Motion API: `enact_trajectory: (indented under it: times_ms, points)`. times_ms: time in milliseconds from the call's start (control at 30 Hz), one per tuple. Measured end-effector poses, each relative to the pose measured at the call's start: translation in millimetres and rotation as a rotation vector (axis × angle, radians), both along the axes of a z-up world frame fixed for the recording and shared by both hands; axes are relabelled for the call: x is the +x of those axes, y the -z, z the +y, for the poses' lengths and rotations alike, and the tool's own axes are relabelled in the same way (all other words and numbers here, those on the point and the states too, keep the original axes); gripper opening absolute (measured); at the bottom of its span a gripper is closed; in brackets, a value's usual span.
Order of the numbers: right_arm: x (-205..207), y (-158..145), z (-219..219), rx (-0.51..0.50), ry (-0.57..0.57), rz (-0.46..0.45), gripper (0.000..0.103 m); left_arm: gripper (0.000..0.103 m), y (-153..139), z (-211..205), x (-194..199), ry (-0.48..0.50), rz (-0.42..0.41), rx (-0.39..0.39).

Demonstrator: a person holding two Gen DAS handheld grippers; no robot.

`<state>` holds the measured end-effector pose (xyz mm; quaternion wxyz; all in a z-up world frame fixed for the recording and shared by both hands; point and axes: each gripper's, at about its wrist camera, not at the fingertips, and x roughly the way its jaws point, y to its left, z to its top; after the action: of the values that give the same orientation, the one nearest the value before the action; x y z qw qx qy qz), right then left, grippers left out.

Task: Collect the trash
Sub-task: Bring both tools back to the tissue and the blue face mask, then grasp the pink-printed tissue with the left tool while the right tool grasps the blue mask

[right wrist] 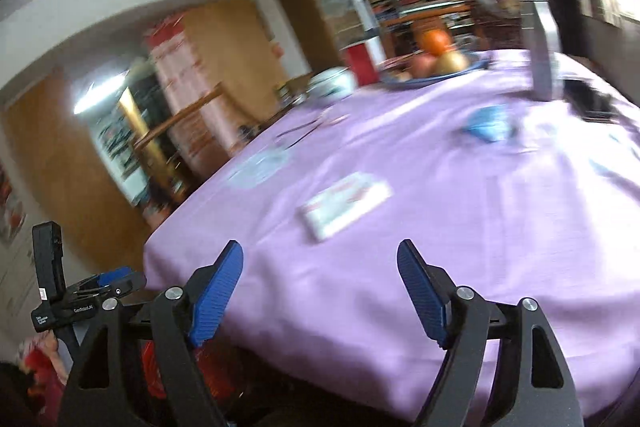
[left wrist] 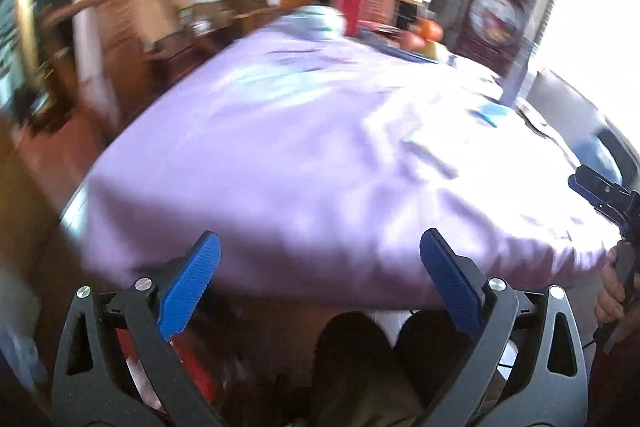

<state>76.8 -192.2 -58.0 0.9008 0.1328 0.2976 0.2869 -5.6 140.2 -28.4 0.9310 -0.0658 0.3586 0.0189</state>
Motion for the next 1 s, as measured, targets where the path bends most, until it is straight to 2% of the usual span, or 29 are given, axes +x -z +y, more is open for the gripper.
enact_trajectory:
  times_ms: [133, 300, 367, 533, 667, 733, 833, 867, 900, 967, 1000]
  points:
    - [9.5, 10.5, -36.6, 0.022, 0.065, 0.014, 0.080, 0.096, -2.5, -55.6, 65.0, 0.167, 0.028, 0.023]
    - [20.0, 25.1, -70.4, 0.051, 0.113, 0.044, 0.080, 0.096, 16.8, -107.8, 139.3, 0.258, 0.117, 0.055]
    - [25.2, 26.4, -81.0, 0.060, 0.122, 0.050, 0.080, 0.096, 26.0, -122.0, 162.1, 0.258, 0.156, 0.066]
    - [37.0, 21.9, -92.6, 0.066, 0.133, 0.052, 0.080, 0.096, 47.8, -140.2, 201.3, 0.216, 0.237, 0.037]
    - [57.8, 11.8, -96.7, 0.077, 0.120, 0.052, 0.081, 0.095, 61.9, -145.8, 222.1, 0.179, 0.290, 0.099]
    - [68.0, 2.9, -94.8, 0.079, 0.114, 0.044, 0.081, 0.093, 57.7, -142.6, 225.0, 0.175, 0.262, 0.086]
    - [99.8, -11.7, -88.5, 0.066, 0.118, 0.027, 0.081, 0.078, 56.8, -138.3, 228.5, 0.155, 0.257, 0.076]
    - [109.6, -14.7, -86.4, 0.063, 0.122, 0.028, 0.081, 0.068, 54.8, -135.6, 228.2, 0.151, 0.239, 0.060]
    - [126.6, -16.9, -83.7, 0.064, 0.129, 0.037, 0.081, 0.064, 53.9, -134.3, 227.2, 0.152, 0.229, 0.051]
    - [157.8, -16.2, -77.8, 0.064, 0.145, 0.070, 0.081, 0.046, 51.7, -131.5, 224.9, 0.158, 0.211, 0.022]
    - [168.8, -14.5, -75.9, 0.059, 0.153, 0.082, 0.081, 0.042, 51.0, -129.8, 223.9, 0.163, 0.205, -0.001]
